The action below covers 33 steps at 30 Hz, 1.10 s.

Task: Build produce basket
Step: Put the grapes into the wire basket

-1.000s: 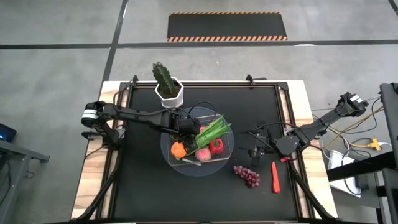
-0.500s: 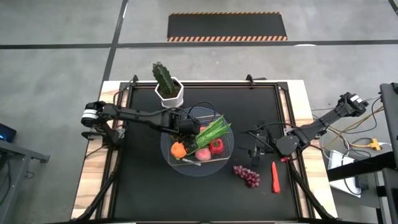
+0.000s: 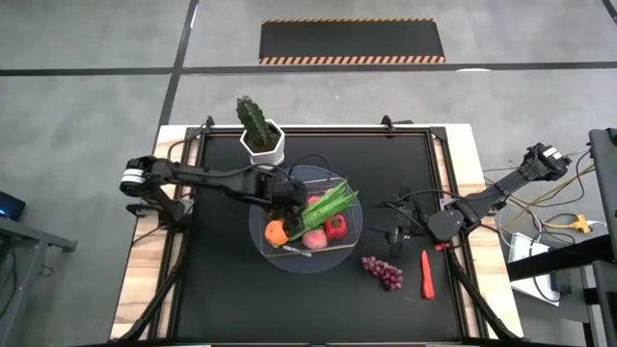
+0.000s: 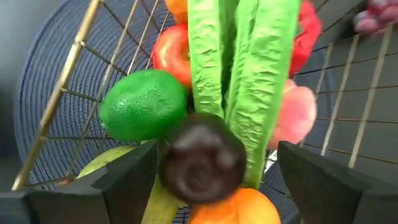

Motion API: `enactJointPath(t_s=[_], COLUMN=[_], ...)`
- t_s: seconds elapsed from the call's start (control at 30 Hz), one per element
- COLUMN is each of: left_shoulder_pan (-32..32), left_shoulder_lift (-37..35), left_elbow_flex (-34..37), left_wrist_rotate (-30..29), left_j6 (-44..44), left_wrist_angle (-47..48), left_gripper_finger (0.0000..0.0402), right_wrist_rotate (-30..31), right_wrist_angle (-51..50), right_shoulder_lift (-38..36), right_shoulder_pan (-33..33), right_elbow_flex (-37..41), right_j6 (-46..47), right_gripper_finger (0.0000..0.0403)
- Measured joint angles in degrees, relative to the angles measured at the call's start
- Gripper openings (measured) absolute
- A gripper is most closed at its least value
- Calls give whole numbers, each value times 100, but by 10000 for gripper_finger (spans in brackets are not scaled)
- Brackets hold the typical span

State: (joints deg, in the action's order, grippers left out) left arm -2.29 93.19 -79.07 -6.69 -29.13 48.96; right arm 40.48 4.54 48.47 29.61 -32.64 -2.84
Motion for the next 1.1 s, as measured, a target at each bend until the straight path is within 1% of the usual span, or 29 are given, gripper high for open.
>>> enactJointPath(t_s=[0.1, 0.17, 0.33, 0.43, 0.53, 0.67, 0.83, 0.93, 1.0, 1.1], left_shoulder_pan=[-67, -184, -599, -857, -1096, -1346, -1537, -1587, -1616, -1646], left_shoulder_lift=[-217, -344, -507, -527, -525, -525, -525, -525, -525, -524], left_elbow_flex=[0, 0, 0, 0, 0, 0, 0, 0, 0, 0], left_wrist_rotate=[-6, -133, -579, -715, -722, -726, -729, -731, -731, -733], left_j6=[135, 381, 1271, 1872, 2401, 2870, 3102, 3102, 3101, 3100], left_wrist_angle=[-59, -256, -1186, -1738, -2133, -2473, -2667, -2665, -2665, -2661], left_gripper_finger=[311, 311, 310, 310, 310, 310, 310, 310, 310, 310], right_wrist_rotate=[-64, -328, -1610, -2328, -2786, -2881, -2964, -3188, -3341, -3549], right_wrist_angle=[-21, -241, -876, -1190, -1585, -2255, -3706, -4185, -4229, -4197], right_shoulder_lift=[0, 0, 38, 169, 381, 792, 1402, 1787, 2034, 2423], right_shoulder_pan=[22, 50, 65, 85, 162, 357, 540, 573, 577, 612], right_elbow_flex=[-6, -96, -426, -561, -695, -871, -1187, -1309, -1358, -1519], right_j6=[252, 542, 1739, 2592, 3610, 4830, 6092, 6381, 6419, 6217], right_gripper_finger=[265, 265, 265, 265, 265, 265, 265, 265, 265, 265])
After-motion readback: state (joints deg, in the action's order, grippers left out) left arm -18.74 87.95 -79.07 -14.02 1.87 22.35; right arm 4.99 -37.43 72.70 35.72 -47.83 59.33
